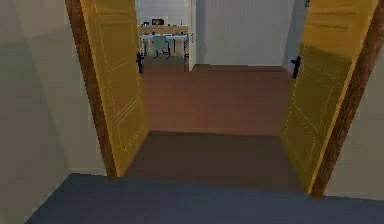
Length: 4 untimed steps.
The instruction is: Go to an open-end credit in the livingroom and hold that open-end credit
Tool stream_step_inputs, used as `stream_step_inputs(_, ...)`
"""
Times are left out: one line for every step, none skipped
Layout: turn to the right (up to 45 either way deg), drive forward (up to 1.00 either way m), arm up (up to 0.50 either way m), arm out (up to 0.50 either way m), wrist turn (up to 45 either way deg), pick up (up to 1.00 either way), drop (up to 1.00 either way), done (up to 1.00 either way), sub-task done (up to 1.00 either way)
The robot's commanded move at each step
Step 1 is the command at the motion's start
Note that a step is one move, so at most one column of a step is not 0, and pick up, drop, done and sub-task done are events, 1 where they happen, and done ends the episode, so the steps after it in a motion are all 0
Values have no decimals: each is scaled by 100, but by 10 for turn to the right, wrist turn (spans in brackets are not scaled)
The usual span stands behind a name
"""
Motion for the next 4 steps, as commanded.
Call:
stream_step_inputs(0,100,0,0,0,0,0,0,0)
stream_step_inputs(-30,0,0,0,0,0,0,0,0)
stream_step_inputs(0,100,0,0,0,0,0,0,0)
stream_step_inputs(0,55,0,0,0,0,0,0,0)
